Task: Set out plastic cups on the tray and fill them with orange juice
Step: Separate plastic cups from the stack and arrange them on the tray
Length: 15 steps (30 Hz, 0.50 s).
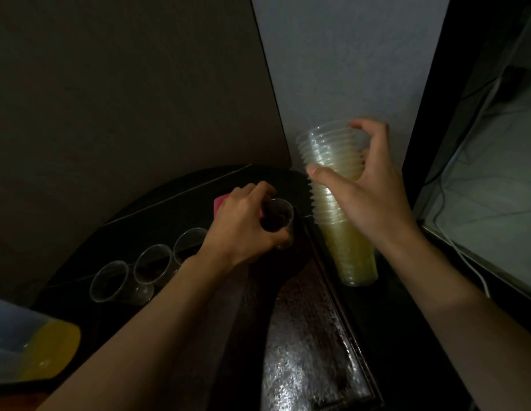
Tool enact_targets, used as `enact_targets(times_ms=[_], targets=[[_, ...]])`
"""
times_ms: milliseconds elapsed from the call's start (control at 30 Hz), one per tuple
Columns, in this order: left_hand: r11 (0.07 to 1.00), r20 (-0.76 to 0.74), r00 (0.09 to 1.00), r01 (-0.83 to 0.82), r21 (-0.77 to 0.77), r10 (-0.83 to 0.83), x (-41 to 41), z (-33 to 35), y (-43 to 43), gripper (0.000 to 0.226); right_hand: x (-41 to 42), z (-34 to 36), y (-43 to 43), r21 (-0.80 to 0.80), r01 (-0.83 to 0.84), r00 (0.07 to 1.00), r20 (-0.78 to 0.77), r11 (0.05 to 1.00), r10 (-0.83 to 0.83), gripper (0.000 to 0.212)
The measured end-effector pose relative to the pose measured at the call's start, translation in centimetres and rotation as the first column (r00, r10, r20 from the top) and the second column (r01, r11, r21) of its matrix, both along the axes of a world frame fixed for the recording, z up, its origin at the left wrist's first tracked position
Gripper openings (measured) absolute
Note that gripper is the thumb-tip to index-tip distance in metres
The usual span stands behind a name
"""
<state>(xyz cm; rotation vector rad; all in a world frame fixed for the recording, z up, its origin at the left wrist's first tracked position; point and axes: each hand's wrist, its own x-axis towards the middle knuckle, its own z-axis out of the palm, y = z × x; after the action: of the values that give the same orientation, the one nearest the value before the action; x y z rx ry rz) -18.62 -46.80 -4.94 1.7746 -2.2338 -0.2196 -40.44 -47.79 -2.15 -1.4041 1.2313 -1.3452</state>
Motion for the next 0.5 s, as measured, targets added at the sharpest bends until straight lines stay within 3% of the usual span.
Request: enact_targets(times_ms=[500], targets=[[0.999, 0.007, 1.000, 0.026, -0.045, -0.025, 0.14, -0.25, 0.02, 0.070, 0.08, 0.22, 0.21, -0.016, -0.029, 0.999, 0.025, 0.999, 0.030, 0.062]])
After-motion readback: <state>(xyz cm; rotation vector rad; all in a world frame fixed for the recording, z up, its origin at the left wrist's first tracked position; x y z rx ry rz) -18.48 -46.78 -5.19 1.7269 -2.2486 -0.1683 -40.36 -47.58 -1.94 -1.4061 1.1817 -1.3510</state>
